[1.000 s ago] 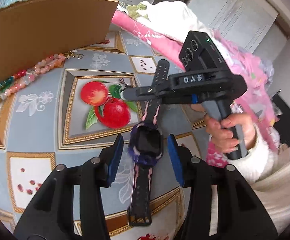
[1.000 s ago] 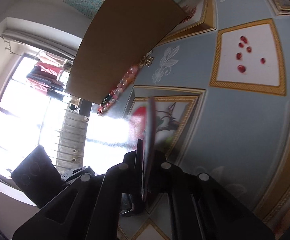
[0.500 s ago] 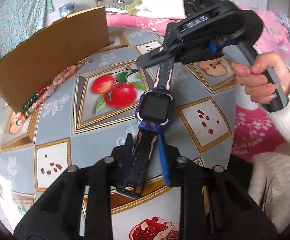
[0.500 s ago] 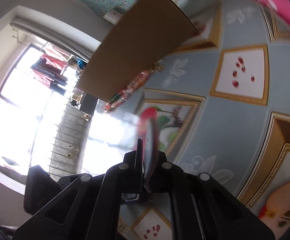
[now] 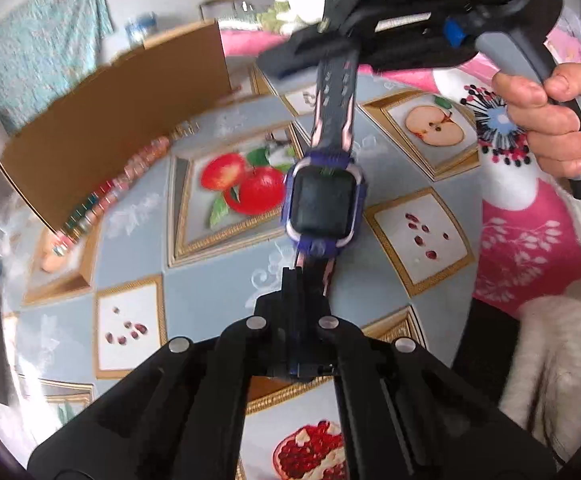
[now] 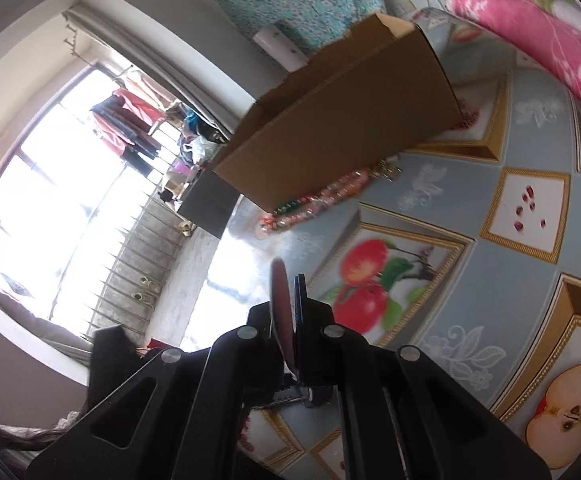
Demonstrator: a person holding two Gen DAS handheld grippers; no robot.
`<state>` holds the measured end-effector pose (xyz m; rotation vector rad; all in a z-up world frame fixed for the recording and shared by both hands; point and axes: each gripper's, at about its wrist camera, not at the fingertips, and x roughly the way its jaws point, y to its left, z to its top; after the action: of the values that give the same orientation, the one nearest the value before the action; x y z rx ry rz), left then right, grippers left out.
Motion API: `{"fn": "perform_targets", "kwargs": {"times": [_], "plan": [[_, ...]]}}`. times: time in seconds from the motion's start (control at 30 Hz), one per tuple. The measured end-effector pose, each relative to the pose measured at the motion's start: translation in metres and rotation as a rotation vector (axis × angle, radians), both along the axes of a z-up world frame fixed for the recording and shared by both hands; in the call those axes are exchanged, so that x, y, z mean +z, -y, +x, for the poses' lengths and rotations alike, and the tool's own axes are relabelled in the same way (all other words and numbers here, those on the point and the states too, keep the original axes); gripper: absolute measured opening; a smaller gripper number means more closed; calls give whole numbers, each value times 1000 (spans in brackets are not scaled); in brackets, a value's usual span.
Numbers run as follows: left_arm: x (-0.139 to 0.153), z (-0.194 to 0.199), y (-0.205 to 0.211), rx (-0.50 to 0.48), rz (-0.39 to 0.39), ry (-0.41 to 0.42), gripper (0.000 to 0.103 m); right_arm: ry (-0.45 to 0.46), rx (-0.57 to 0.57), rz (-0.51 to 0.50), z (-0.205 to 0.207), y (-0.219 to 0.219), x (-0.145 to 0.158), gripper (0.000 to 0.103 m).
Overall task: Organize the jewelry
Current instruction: 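Carry the smartwatch in the left tool over the open cardboard box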
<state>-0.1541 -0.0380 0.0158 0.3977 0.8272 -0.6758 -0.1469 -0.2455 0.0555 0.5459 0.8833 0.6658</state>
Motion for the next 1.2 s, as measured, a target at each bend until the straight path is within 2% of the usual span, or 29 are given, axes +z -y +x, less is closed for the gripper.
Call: {"fn": "perform_targets", "kwargs": {"times": [0.03, 0.17, 0.2, 0.23, 0.3, 0.4, 0.47, 0.5, 0.53, 0.57, 0.73, 0.93, 1.03, 1.17, 1.2], "plan": [[1, 0, -2, 10, -1, 16, 0, 7, -4, -11, 1, -2, 1, 4], [3, 2, -9, -19, -89, -56, 3, 13, 4, -18, 2, -9, 5, 4], [2, 2, -9, -31, -100, -64, 16, 15, 10, -14, 1, -10, 6, 4], [3, 1, -8, -34, -98, -39, 40, 20, 21, -8, 0, -11, 8, 4], [3, 0, -5, -76, -107, -12, 54, 30, 43, -2, -1, -15, 12, 4], [-2, 6, 1, -102, -105, 0, 54, 54, 76, 0, -4, -21, 23, 4], [-6, 16, 3, -121, -136, -34, 53, 69, 99, 16, -8, -24, 33, 4], [-9, 19, 2, -121, -146, -57, 42, 81, 105, 21, -10, -25, 38, 4], [-9, 19, 2, -114, -151, -47, 20, 90, 110, 24, -13, -26, 43, 4], [-9, 20, 2, -117, -157, -57, 18, 100, 115, 24, -15, -27, 47, 4], [-3, 15, 0, -94, -147, -24, 17, 143, 108, 18, -22, -26, 66, 5], [37, 27, -9, -96, -143, -6, 17, 203, 84, 47, -8, -17, 95, 4], [68, 51, -13, -91, -101, 39, 17, 237, 70, 37, 16, -16, 115, 5], [113, 96, -19, -71, -22, 130, 17, 265, 62, 41, 72, -20, 147, 4], [121, 110, -19, -68, -5, 128, 17, 264, 54, 34, 95, -21, 157, 4]]}}
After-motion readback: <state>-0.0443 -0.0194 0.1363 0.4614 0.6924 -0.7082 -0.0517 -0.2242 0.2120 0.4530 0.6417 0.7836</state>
